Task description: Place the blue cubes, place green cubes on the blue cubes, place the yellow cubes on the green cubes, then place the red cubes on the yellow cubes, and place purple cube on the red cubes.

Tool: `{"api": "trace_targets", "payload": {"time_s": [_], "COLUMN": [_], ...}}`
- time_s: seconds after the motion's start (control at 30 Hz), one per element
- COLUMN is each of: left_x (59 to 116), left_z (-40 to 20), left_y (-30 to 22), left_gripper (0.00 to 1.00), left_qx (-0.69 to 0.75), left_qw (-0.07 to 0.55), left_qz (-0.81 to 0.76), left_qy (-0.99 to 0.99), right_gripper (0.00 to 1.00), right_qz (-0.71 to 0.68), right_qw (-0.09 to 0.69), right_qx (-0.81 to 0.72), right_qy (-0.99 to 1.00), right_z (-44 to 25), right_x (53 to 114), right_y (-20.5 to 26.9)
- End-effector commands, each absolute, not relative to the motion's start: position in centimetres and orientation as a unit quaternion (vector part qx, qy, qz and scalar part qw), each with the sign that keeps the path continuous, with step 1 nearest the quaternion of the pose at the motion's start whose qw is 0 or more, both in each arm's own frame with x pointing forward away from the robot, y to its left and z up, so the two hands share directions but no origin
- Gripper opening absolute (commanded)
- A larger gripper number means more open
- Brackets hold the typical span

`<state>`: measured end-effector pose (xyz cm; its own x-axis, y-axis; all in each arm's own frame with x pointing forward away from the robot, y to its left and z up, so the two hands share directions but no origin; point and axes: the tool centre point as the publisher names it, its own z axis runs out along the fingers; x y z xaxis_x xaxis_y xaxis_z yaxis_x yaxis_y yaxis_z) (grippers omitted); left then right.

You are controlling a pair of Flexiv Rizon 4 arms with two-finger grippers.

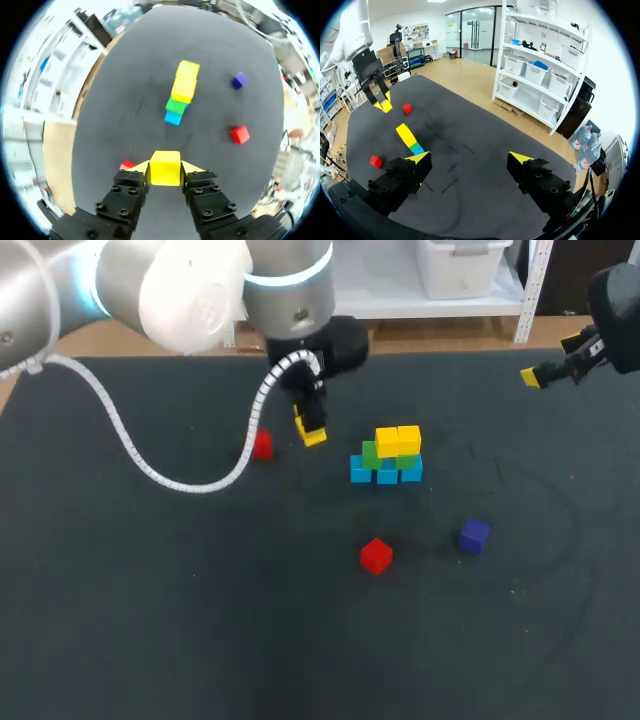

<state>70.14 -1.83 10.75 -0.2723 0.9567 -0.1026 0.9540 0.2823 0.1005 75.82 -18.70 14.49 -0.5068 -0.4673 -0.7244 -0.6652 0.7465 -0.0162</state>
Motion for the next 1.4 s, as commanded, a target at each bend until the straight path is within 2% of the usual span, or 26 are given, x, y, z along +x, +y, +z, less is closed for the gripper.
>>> {"api": "trace_targets", "payload": {"time_s": [0.03, 0.2, 0.67, 1.4], "left_x": [70.8, 71.4, 72.2, 72.6], "left_z": [11.1, 10.3, 9.4, 7.5], "left_y": [-2.6, -3.8, -7.6, -8.7], "left_gripper": [0.0, 0.0, 0.0, 0.0], "left_qx": [0.639, 0.658, 0.7, 0.728], "left_qw": [0.054, 0.031, 0.022, 0.002], "left_qz": [0.013, 0.025, 0.042, 0.052], "left_qy": [0.767, 0.752, 0.713, 0.684], "right_gripper": [1.0, 1.0, 1.0, 1.0], "right_qz": [0.135, 0.135, 0.135, 0.135], "right_qw": [0.371, 0.371, 0.371, 0.371], "right_qx": [-0.331, -0.331, -0.331, -0.331], "right_qy": [0.857, 0.857, 0.857, 0.857], "right_z": [14.4, 14.4, 14.4, 14.4], "right_x": [75.9, 75.9, 75.9, 75.9], "right_y": [-18.8, -18.8, -18.8, -18.8]}}
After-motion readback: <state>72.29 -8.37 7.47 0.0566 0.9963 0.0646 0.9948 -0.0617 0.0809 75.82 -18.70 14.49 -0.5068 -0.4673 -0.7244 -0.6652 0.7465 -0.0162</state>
